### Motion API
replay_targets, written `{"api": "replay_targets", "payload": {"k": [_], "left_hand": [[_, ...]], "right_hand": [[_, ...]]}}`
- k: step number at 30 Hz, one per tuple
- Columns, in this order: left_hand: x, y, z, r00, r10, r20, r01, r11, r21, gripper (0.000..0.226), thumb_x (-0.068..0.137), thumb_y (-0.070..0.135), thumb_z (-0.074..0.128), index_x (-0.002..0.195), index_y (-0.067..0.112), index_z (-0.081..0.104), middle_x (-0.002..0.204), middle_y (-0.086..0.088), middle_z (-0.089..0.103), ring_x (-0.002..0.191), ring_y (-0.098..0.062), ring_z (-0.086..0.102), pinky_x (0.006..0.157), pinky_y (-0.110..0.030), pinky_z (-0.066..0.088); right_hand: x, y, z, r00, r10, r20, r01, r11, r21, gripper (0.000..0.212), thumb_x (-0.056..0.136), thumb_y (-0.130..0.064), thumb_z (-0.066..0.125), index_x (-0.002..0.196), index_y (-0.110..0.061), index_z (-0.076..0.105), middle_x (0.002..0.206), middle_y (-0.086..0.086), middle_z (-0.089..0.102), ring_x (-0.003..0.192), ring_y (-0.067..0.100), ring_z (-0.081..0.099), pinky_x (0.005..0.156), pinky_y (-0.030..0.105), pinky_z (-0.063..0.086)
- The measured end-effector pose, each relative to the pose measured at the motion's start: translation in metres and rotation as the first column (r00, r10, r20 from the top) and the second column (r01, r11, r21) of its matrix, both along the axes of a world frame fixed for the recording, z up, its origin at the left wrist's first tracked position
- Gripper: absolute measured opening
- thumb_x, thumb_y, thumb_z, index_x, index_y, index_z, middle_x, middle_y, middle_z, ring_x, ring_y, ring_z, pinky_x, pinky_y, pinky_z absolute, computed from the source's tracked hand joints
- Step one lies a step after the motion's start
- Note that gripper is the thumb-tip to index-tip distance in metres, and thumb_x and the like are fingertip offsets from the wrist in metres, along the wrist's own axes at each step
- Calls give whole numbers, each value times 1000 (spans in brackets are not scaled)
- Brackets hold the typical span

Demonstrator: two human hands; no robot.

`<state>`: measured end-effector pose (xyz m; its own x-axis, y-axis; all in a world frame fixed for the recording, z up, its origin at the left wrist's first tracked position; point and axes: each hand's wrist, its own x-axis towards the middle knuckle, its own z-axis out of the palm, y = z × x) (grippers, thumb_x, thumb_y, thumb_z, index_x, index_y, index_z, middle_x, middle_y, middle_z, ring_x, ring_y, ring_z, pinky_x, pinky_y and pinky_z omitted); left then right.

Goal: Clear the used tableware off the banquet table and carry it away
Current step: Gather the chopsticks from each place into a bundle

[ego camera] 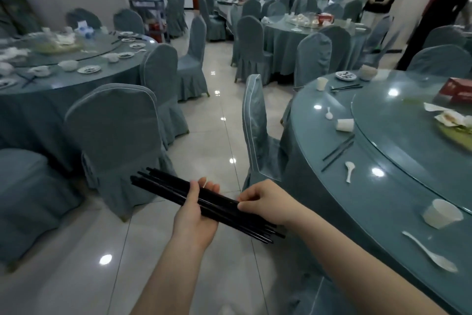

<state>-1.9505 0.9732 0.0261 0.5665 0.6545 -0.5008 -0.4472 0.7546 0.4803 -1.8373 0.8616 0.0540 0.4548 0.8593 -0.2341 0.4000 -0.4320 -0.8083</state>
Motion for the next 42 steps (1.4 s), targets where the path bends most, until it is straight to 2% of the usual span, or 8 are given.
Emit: {"api": "replay_targets", "payload": {"k": [5, 9, 14, 20, 26, 32, 36, 42], "left_hand": [[46, 85, 4, 999, 40, -12, -40, 999, -11, 29, 98, 30, 50, 74, 13, 52, 57, 0, 59, 67, -15, 60, 70, -30, 49], [87, 131, 7, 1000, 11, 18, -11, 1000, 2, 31, 100, 30, 45, 75, 13, 54, 59, 0, 63, 63, -14, 64, 68, -30, 50], [140, 163, 7, 999, -46, 20, 47, 998, -38, 32, 100, 32, 44, 77, 15, 58, 62, 1, 65, 66, -13, 66, 72, -31, 49], [231, 201, 13, 983, -174, 61, 177, 983, -39, 30, 100, 31, 45, 79, 16, 60, 66, 1, 63, 69, -12, 63, 70, -30, 50], [311, 249, 20, 929, -352, 112, 352, 936, 19, 31, 99, 34, 45, 84, 16, 65, 70, 2, 69, 68, -12, 70, 75, -30, 52], [376, 275, 15, 870, -486, 88, 484, 874, 43, 33, 99, 37, 44, 84, 17, 65, 79, 2, 73, 78, -12, 72, 77, -31, 51], [424, 282, 16, 837, -545, 52, 544, 839, 37, 35, 101, 35, 40, 83, 17, 64, 77, 3, 72, 76, -11, 72, 79, -31, 50], [496, 292, 16, 810, -586, -2, 585, 807, 81, 31, 100, 35, 42, 86, 18, 63, 78, 4, 72, 78, -11, 72, 78, -30, 51]], "right_hand": [[58, 71, -12, 987, -47, -154, 54, 998, 40, 24, 92, -34, 57, 95, -19, 75, 82, -3, 72, 71, 10, 64, 75, 27, 52], [118, 97, -28, 921, -242, -305, 281, 956, 89, 22, 92, -30, 56, 95, -16, 73, 87, 5, 72, 76, 15, 64, 73, 28, 53], [180, 89, -61, 784, -529, -326, 566, 824, 22, 15, 91, -22, 61, 87, -13, 72, 77, 2, 70, 66, 13, 60, 62, 25, 48], [252, 58, -111, 517, -835, -189, 839, 538, -80, 11, 87, -17, 63, 78, -14, 69, 68, 0, 65, 56, 12, 52, 55, 27, 43], [288, 40, -144, 258, -966, 18, 947, 249, -202, 4, 81, -22, 67, 81, -19, 69, 90, 6, 70, 83, 22, 65, 77, 35, 52], [305, 36, -165, 74, -990, 121, 964, 40, -263, 29, 82, -17, 67, 108, -3, 67, 115, 17, 66, 108, 33, 60, 91, 37, 46], [319, 28, -176, 17, -979, 204, 953, -46, -300, 39, 85, -8, 60, 123, -1, 59, 126, 18, 61, 118, 34, 55, 98, 36, 41], [370, 34, -188, -36, -964, 265, 930, -130, -345, 16, 88, -13, 50, 92, -7, 64, 97, 19, 65, 90, 35, 60, 76, 35, 49]]}}
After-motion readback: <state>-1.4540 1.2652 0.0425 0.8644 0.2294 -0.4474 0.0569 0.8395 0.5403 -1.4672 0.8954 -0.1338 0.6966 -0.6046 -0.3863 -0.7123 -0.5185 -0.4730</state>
